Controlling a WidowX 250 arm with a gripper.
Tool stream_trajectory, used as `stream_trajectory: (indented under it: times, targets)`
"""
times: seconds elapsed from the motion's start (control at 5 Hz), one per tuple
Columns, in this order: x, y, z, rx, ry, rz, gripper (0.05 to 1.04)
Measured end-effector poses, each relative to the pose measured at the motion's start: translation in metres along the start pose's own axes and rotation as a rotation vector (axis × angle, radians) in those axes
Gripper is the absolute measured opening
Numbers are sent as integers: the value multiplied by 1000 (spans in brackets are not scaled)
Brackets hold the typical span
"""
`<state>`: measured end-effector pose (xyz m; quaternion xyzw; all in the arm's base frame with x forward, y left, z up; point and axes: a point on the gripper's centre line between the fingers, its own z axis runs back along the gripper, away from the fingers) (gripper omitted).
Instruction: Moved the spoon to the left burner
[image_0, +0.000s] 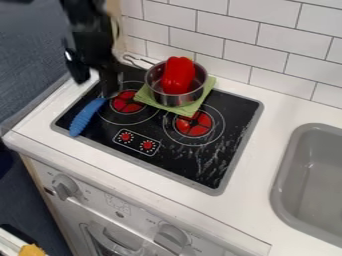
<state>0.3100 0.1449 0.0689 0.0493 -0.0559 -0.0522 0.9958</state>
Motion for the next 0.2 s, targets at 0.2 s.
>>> stream_trajectory:
  times: [0.2]
  targets:
    - [1,-9,5,-44,10,-16,999]
